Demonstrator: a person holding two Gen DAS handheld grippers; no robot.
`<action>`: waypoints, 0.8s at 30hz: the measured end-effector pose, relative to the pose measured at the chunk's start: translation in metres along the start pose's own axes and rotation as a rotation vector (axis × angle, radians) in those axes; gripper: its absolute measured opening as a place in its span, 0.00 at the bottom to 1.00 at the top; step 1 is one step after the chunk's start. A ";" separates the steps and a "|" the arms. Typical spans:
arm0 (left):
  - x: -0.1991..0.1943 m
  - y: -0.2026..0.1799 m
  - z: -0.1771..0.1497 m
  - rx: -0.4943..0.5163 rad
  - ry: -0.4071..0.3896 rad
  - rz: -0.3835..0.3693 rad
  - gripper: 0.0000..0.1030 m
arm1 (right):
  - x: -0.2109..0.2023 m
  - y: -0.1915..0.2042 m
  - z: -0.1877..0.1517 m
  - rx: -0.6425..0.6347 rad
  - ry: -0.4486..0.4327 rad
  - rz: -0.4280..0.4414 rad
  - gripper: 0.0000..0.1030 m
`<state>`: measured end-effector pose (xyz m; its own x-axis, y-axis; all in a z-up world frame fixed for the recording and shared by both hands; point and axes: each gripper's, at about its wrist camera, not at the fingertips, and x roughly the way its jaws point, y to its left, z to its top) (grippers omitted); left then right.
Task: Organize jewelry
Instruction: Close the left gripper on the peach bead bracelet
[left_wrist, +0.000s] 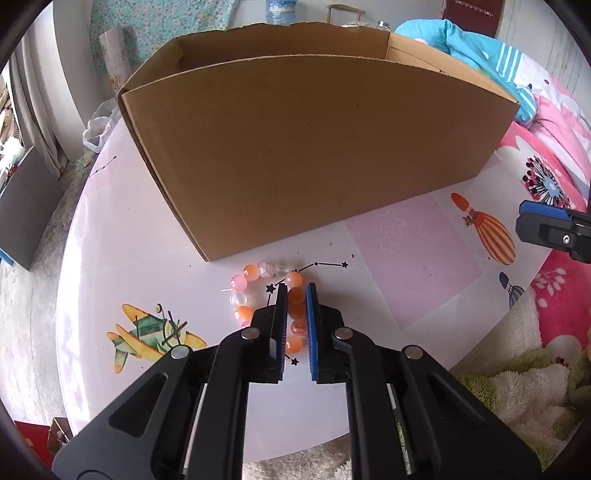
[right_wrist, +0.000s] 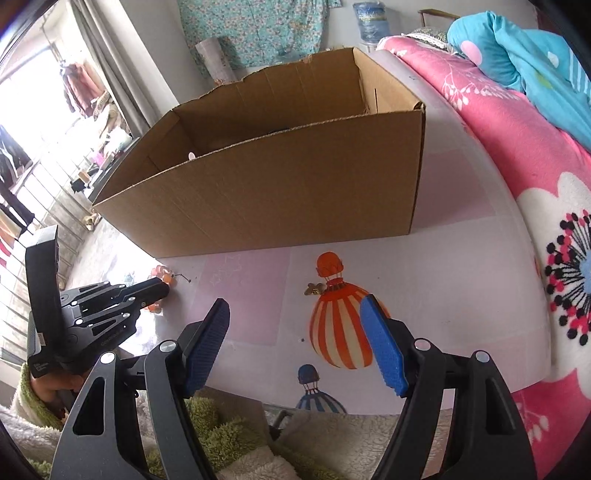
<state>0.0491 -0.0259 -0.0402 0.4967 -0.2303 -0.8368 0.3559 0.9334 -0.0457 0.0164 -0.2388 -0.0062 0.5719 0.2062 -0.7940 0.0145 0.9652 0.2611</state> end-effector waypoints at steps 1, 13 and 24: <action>0.000 -0.001 0.000 -0.003 0.000 -0.007 0.08 | 0.001 0.000 0.000 0.003 0.001 0.004 0.69; 0.001 -0.005 -0.002 -0.007 0.001 -0.040 0.08 | 0.006 0.000 0.002 0.019 0.010 0.019 0.69; 0.001 -0.005 0.001 -0.003 0.001 -0.035 0.09 | 0.010 0.001 0.003 0.022 0.017 0.025 0.69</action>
<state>0.0485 -0.0313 -0.0397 0.4829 -0.2630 -0.8352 0.3709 0.9255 -0.0770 0.0243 -0.2364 -0.0126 0.5585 0.2331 -0.7961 0.0187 0.9559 0.2930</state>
